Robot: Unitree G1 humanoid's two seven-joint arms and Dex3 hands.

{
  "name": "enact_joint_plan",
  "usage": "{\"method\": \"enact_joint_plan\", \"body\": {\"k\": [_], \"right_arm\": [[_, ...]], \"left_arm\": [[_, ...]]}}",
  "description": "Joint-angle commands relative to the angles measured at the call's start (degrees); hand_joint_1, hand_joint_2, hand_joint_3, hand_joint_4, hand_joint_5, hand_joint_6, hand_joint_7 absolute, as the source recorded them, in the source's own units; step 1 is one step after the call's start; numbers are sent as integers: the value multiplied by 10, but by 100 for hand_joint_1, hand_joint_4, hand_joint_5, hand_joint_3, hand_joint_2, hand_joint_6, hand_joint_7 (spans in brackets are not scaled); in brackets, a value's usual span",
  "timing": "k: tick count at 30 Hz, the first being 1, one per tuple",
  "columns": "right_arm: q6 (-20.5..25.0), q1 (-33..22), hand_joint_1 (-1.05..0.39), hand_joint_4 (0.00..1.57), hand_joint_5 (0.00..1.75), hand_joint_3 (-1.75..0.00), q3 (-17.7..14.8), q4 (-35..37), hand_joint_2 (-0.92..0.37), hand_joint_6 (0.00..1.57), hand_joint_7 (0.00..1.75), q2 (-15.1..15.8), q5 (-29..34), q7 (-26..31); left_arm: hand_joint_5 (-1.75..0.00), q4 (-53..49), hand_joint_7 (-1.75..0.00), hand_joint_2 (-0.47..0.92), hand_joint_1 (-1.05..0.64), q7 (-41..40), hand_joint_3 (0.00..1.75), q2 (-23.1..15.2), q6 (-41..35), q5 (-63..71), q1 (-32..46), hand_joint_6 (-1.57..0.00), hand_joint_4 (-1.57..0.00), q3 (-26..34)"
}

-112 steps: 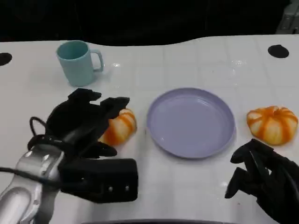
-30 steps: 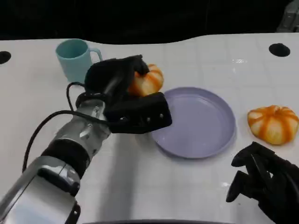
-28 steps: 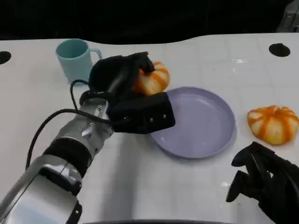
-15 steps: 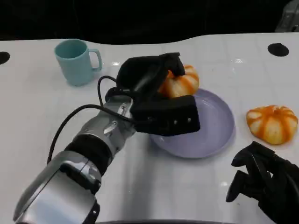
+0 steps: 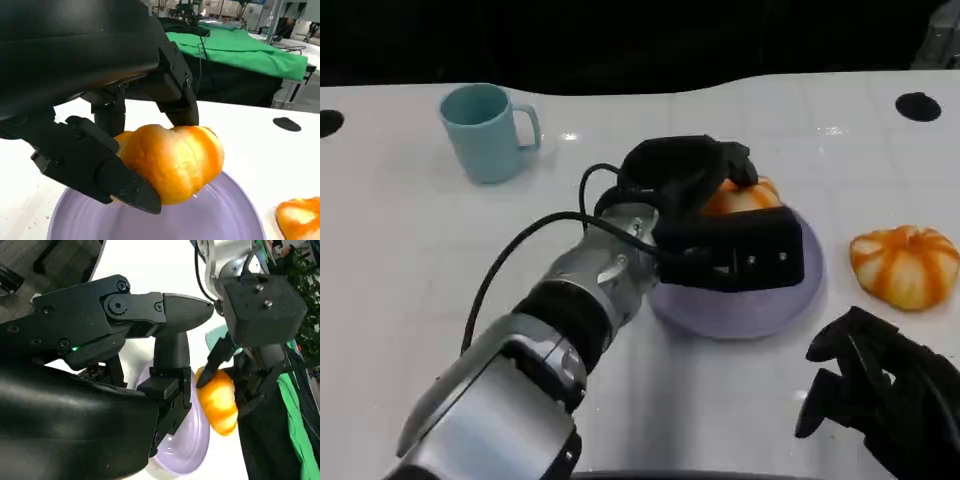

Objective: Grasp the bread from the table and place it into the plate.

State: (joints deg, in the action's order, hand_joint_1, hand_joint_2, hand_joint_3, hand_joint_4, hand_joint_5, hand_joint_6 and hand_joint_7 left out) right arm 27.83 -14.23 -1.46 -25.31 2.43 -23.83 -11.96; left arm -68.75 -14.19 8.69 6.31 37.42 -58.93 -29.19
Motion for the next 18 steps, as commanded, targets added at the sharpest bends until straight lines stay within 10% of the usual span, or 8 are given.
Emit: {"method": "enact_joint_plan", "body": {"k": [1,11,18], "right_arm": [[-8,-6,-45,60,175,-40,2,-9,-92,46,160,4,4,4],[-5,-8,-44,60,175,-42,4,-12,-92,46,161,3,1,5],[-13,-8,-45,61,175,-42,3,-6,-92,46,161,3,1,2]], "left_arm": [[-174,-17,-36,89,-27,-5,13,6,-11,7,-11,-89,-78,-12],[-171,-31,-23,92,-26,47,7,13,-34,0,-19,-78,-67,-22],[-41,-34,0,92,-45,108,20,4,-25,1,-23,-38,-47,-30]]}}
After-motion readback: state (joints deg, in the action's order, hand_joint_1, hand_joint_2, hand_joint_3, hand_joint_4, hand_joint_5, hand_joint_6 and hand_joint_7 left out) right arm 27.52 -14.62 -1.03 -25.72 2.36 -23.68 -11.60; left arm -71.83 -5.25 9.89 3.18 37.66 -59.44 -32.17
